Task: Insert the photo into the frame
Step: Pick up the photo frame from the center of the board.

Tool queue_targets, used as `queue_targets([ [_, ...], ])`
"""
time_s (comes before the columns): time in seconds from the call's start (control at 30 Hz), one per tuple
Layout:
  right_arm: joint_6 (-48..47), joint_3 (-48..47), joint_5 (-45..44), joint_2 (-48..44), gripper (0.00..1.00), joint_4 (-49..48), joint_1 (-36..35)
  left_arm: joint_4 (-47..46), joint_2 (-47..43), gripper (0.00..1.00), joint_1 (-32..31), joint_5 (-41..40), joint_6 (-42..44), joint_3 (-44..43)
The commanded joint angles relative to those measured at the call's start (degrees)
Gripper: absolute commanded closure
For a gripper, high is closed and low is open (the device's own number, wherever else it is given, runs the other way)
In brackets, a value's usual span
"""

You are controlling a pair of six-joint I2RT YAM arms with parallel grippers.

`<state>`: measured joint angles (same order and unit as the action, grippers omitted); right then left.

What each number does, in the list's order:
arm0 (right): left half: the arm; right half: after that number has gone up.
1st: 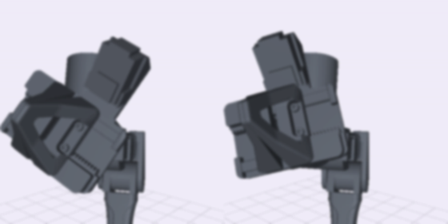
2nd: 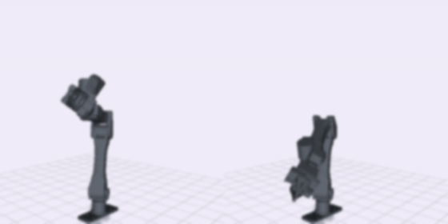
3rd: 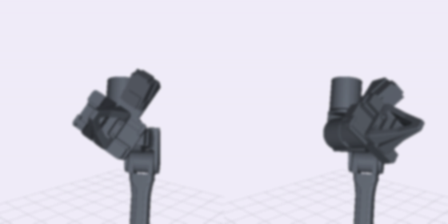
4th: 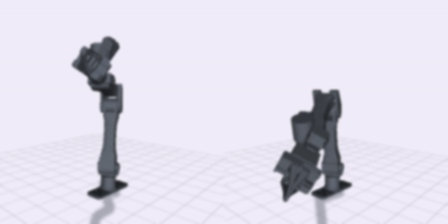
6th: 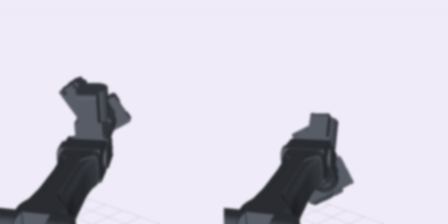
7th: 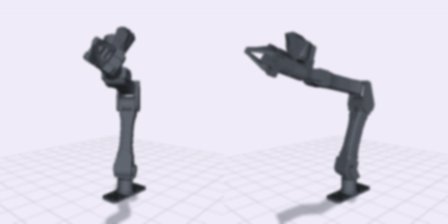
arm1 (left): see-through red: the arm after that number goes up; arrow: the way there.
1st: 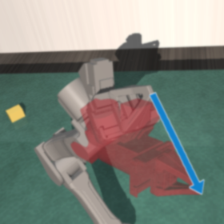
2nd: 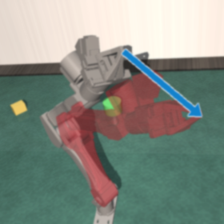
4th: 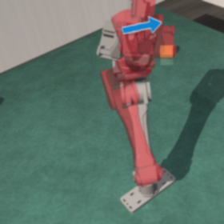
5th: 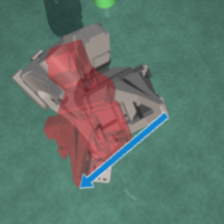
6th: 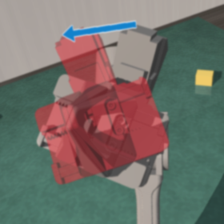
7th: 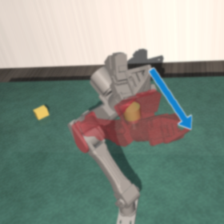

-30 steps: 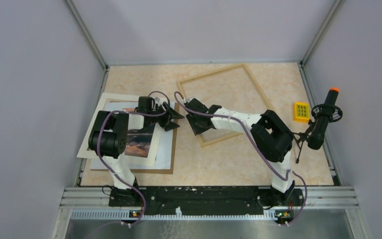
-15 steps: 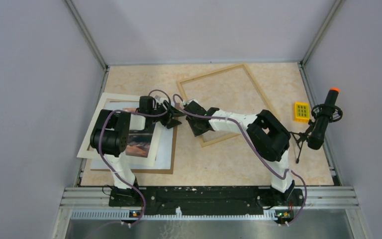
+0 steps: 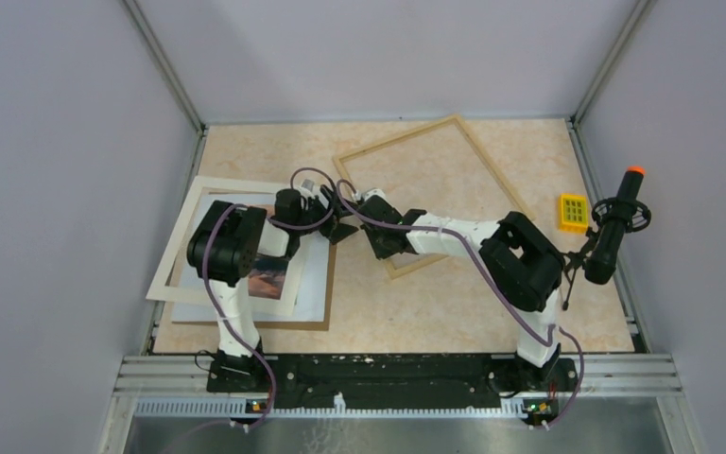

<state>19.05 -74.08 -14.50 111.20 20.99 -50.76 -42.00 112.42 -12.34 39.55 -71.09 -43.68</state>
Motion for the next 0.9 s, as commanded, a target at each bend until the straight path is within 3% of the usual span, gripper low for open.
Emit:
queue_targets([
  [0.0, 0.8, 1.0, 3.9, -4.3, 1.0, -3.1, 1.0, -13.5, 7.7, 0.13, -1.7, -3.6, -5.4, 3.0],
  [0.1, 1.8, 2.1, 4.7, -6.1, 1.0, -4.4, 1.5, -16.2, 8.9, 0.14, -2.5, -5.3, -6.5, 3.0],
  [0.33, 2.8, 4.5, 4.9, -10.3, 1.0, -6.5, 2.7, -9.9, 3.5, 0.13, -3.2, -11.3, -2.3, 5.6],
  [0.6, 3.0, 5.8, 7.7, -11.2, 1.0, -8.0, 4.2, -18.9, 10.3, 0.11, -4.2, -5.7, -7.5, 2.6],
  [0.87, 3.5, 5.7, 9.4, -11.2, 1.0, -8.6, 4.8, -14.6, 10.5, 0.11, -5.8, -8.4, -6.1, -0.1],
])
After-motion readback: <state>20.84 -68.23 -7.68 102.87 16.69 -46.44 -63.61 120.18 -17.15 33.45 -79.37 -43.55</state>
